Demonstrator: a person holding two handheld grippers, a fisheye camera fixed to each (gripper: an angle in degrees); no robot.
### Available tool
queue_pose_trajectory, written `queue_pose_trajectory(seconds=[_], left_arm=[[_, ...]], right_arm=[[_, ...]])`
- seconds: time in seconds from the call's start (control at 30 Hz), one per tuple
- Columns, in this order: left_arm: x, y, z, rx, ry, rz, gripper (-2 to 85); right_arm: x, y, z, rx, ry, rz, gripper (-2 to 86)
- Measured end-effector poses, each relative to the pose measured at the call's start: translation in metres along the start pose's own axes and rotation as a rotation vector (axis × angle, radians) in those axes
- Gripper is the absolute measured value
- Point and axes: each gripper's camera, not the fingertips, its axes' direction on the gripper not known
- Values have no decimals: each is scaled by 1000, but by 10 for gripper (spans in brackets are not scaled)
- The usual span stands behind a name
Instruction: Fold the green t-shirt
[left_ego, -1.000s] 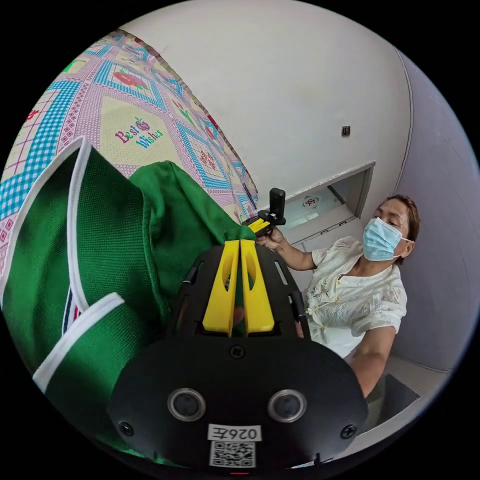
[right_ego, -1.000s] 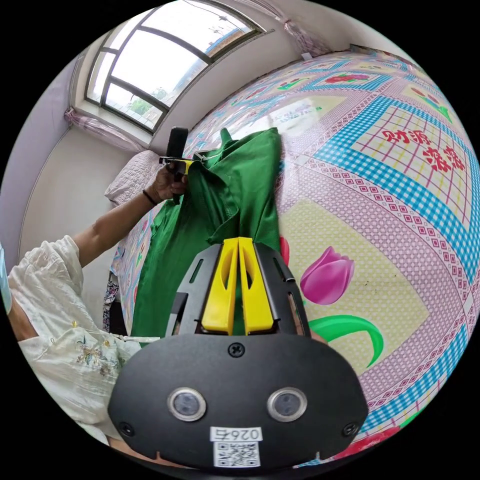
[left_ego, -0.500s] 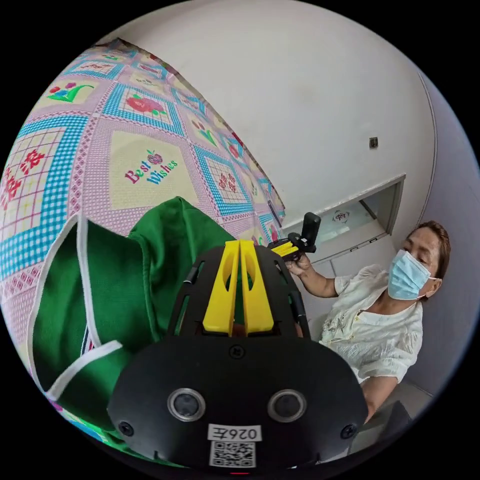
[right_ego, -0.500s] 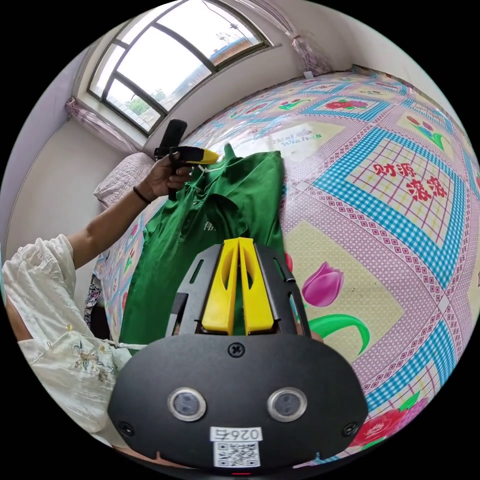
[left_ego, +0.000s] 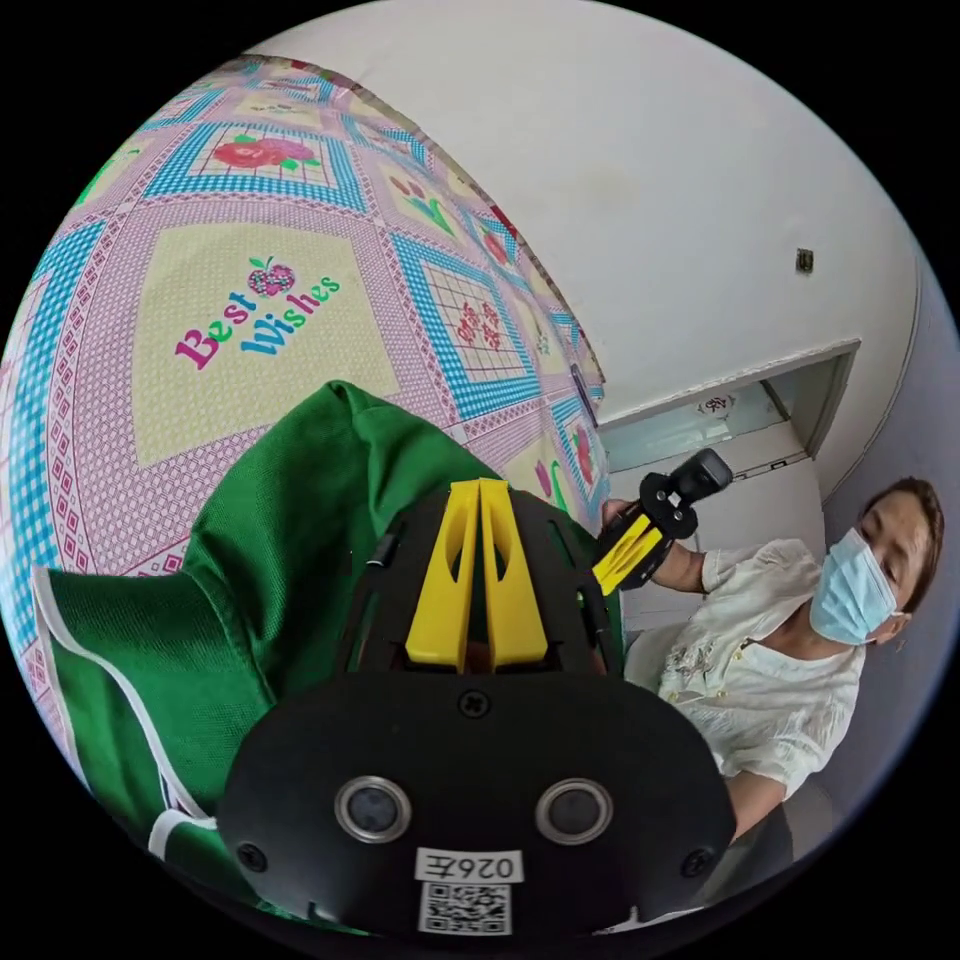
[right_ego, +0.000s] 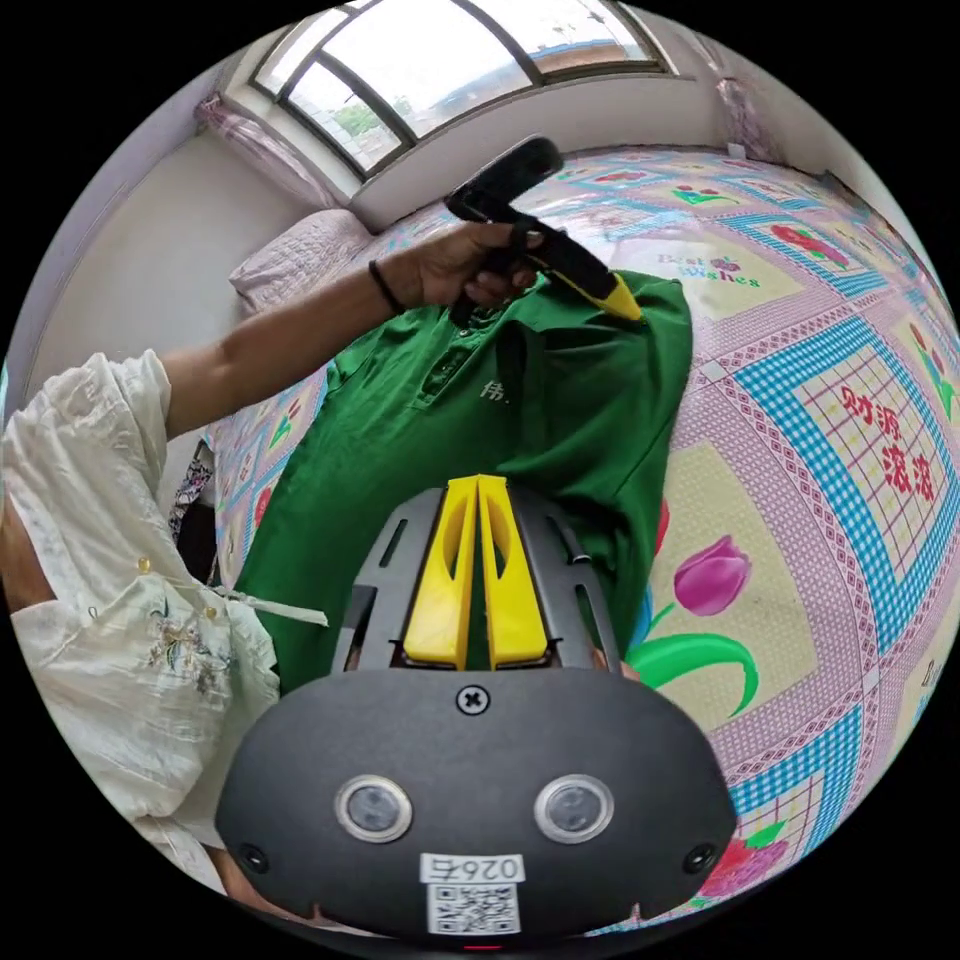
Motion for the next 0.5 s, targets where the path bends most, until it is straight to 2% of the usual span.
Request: queue_pose_trajectory(seconds=[0.1,0.23,0.27,0.4,0.5], left_arm=[[25,39,0,45,28,28,-10],[32,95,29,-140,-61,-68,-10],[37,112,30,-149,-63,-64,-10],[51,159,12,6,67,-26,-10],[52,190,0,117,136,-40,-10]], right_arm=[[31,12,-12,78,31,82,-9],[63,33,19,-75,98,132,-9],[64,46,15,-45,93,133,-9],[66,75,6,-44,110,127,-9],[64,83,-3,28,107,102,-9]])
